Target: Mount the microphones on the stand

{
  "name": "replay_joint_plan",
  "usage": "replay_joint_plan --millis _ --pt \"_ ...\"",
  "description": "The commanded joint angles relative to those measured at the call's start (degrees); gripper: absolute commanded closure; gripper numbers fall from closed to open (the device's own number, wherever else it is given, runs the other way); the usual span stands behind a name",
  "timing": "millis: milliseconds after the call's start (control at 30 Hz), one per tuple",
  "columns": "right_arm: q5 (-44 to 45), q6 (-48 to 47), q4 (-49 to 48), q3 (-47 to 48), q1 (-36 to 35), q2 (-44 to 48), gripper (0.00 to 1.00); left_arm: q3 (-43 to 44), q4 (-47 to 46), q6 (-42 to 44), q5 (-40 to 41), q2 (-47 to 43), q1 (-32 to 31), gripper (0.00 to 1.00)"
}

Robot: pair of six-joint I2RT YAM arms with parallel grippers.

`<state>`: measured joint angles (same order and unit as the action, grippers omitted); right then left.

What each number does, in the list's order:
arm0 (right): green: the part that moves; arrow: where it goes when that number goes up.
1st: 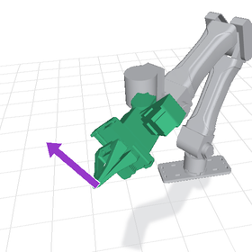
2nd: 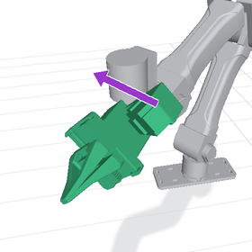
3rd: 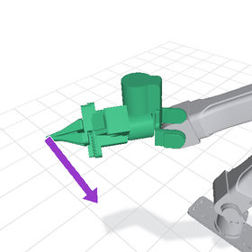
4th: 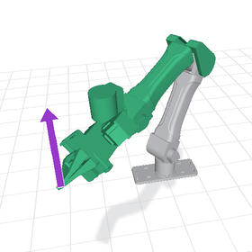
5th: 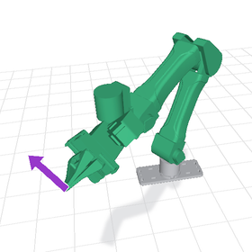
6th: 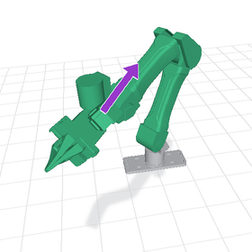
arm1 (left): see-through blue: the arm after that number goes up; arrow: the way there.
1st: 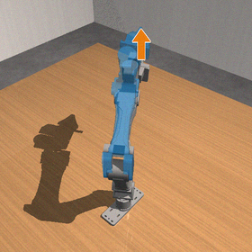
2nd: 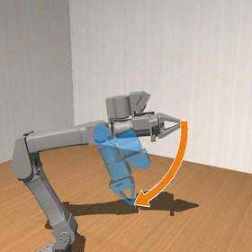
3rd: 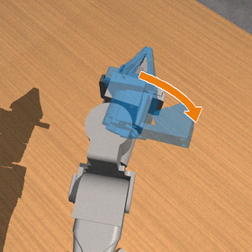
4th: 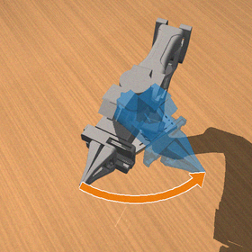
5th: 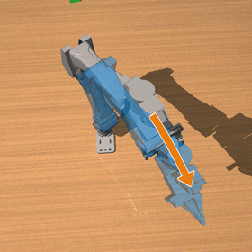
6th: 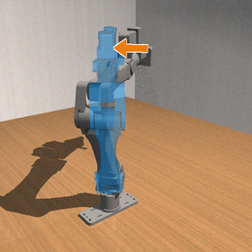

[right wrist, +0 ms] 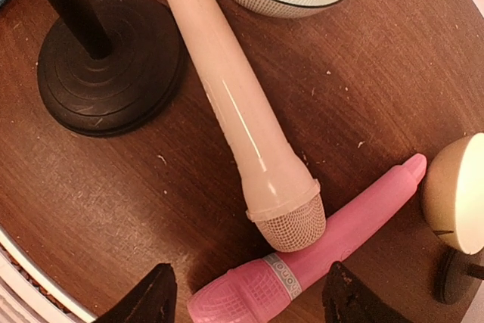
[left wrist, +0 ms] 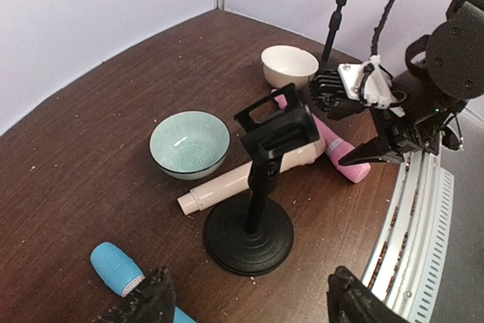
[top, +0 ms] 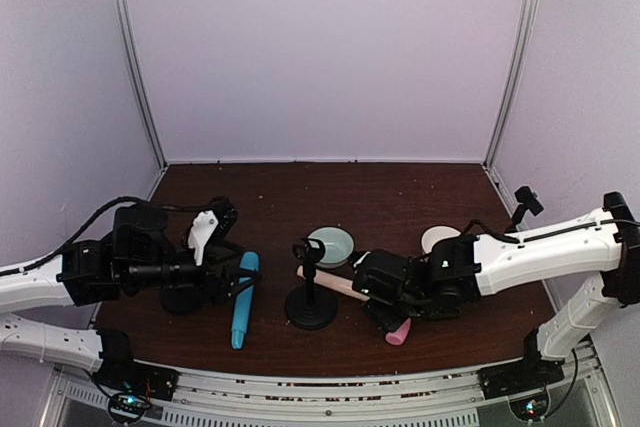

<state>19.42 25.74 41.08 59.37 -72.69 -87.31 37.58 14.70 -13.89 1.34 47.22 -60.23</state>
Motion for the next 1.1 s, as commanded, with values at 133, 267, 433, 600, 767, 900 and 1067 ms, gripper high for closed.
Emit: replay_joint_plan --millis 133,267,433,600,767,900,1067 --pt "-0.7 -9.3 1.1 3.9 5.2 -5.1 0.35 -2.4 -2.1 -0.3 0.0 -3.6 -0.4 0.28" --pt "-3.3 -12.2 -0.9 2.7 8.4 -5.7 0.36 -2.9 -1.7 -0.2 -0.5 -4.1 -0.4 0.27" --pt "-9.0 -15.8 -3.1 2.9 11.6 -7.5 0.35 -2.7 -1.0 0.5 -1.1 -3.0 -0.3 0.27" --pt "-14.1 -18.2 -3.2 4.1 12.3 -10.1 0.31 -2.1 -1.0 0.8 -1.4 -1.5 -0.3 0.26" --pt "-16.5 -18.5 -2.7 5.0 13.0 -12.9 0.31 -2.1 -1.6 0.7 -1.7 -0.3 -0.3 0.27" --pt "-17.4 -18.3 -3.2 4.8 13.8 -13.8 0.34 -2.1 -2.0 0.7 -1.7 0.4 -0.3 0.27" --pt "-18.0 -18.6 -4.4 3.9 14.9 -14.5 0.41 -1.8 -2.4 0.7 -2.2 1.6 -0.4 0.27"
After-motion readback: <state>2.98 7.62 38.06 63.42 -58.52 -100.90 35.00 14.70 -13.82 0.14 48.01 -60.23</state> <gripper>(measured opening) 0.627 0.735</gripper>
